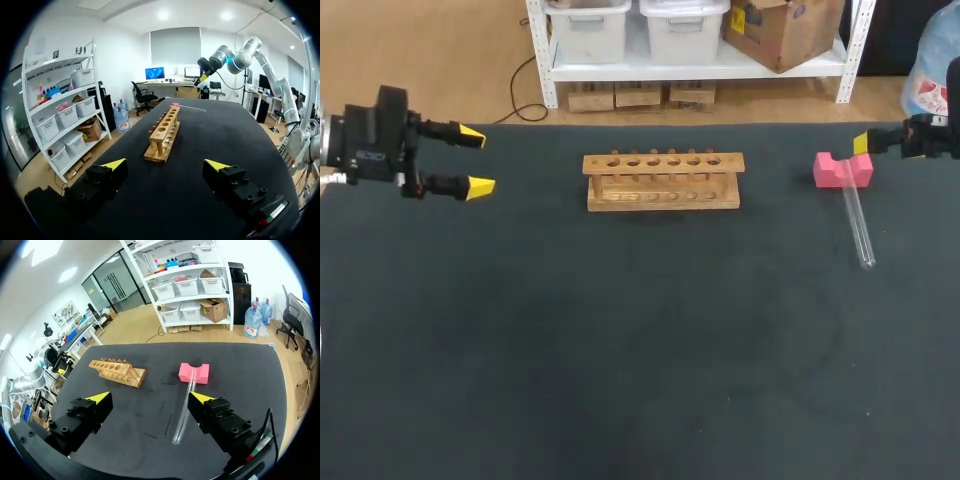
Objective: Grasp the test tube, adjust it, and insert it.
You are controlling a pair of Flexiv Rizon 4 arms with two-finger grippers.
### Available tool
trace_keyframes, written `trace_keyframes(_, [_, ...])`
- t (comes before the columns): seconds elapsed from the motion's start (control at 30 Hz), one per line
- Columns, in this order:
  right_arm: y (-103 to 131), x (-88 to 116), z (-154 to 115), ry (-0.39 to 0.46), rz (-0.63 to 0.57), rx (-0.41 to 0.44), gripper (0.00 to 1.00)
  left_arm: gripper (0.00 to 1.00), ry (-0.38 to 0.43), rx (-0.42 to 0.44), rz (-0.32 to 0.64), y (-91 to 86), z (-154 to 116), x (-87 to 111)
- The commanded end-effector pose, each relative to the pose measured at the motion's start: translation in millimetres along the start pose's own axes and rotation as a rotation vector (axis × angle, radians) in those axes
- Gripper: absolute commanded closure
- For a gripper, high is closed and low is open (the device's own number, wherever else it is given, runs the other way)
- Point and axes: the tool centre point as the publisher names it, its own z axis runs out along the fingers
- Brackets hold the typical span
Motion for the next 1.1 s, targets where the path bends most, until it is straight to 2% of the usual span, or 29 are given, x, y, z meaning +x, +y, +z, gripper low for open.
trace_keyframes(0.03, [1.1, -0.3, -0.5, 0.001, 0.001, 0.006, 0.0, 0.0, 0.001, 0.036, -0.001, 7.0, 0.1, 2.4])
trace_keyframes(0.33, [1.1, -0.3, -0.5, 0.001, 0.001, 0.006, 0.0, 0.0, 0.001, 0.036, -0.001, 7.0, 0.1, 2.4])
trace_keyframes(0.4, [0.4, 2.6, 0.1, -0.018, -0.075, 0.058, 0.0, 0.0, 0.001, 0.036, -0.001, 7.0, 0.1, 2.4])
trace_keyframes(0.53, [3.2, 4.4, 5.2, -0.05, -0.149, 0.155, 0.0, 0.0, 0.001, 0.036, -0.001, 7.0, 0.1, 2.4])
trace_keyframes(0.57, [3.6, 4.4, 9.4, -0.07, -0.168, 0.216, 0.0, 0.0, 0.001, 0.036, -0.001, 7.0, 0.1, 2.4])
trace_keyframes(0.73, [1.1, 3.0, 23.4, -0.122, -0.098, 0.321, 0.0, 0.0, 0.001, 0.036, -0.001, 7.0, 0.1, 2.4])
trace_keyframes(0.97, [1.9, 5.8, 41.7, -0.179, -0.005, 0.385, 0.0, 0.0, 0.001, 0.036, -0.001, 7.0, 0.1, 2.4])
trace_keyframes(1.1, [0.9, 12.1, 53.6, -0.204, -0.006, 0.397, 0.0, 0.0, 0.001, 0.036, -0.001, 7.0, 0.1, 2.4])
